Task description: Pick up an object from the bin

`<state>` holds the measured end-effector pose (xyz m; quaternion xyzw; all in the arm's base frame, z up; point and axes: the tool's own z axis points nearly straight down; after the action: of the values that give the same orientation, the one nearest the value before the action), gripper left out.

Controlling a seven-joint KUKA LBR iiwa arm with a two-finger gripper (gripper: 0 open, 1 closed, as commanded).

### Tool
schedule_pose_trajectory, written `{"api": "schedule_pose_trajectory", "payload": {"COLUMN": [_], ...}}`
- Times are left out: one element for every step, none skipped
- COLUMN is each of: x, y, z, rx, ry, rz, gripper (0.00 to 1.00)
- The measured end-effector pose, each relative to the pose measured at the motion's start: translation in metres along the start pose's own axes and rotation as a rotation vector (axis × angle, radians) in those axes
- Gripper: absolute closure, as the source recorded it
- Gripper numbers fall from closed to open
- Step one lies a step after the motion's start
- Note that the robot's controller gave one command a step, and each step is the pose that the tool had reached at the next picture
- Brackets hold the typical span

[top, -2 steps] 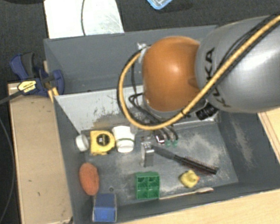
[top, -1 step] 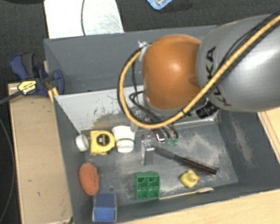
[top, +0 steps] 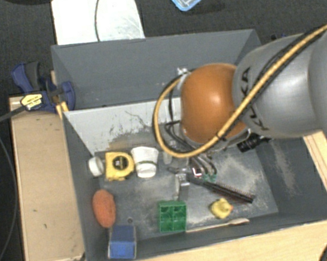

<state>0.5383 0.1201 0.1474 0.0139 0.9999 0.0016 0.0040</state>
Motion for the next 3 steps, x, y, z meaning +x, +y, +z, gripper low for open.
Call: {"api": "schedule_pose_trajectory", "payload": {"x": [0.014, 0.016, 0.012], "y": [-0.023, -0.060, -0.096], "z": [0.041, 0.068, 0.022], "rx": [-0.004, -0.003, -0.004], "ry": [-0.005, -0.009, 0.000], "rz": [0.054, 0.091, 0.133], "gripper": [0.00, 0.00, 0.00]}}
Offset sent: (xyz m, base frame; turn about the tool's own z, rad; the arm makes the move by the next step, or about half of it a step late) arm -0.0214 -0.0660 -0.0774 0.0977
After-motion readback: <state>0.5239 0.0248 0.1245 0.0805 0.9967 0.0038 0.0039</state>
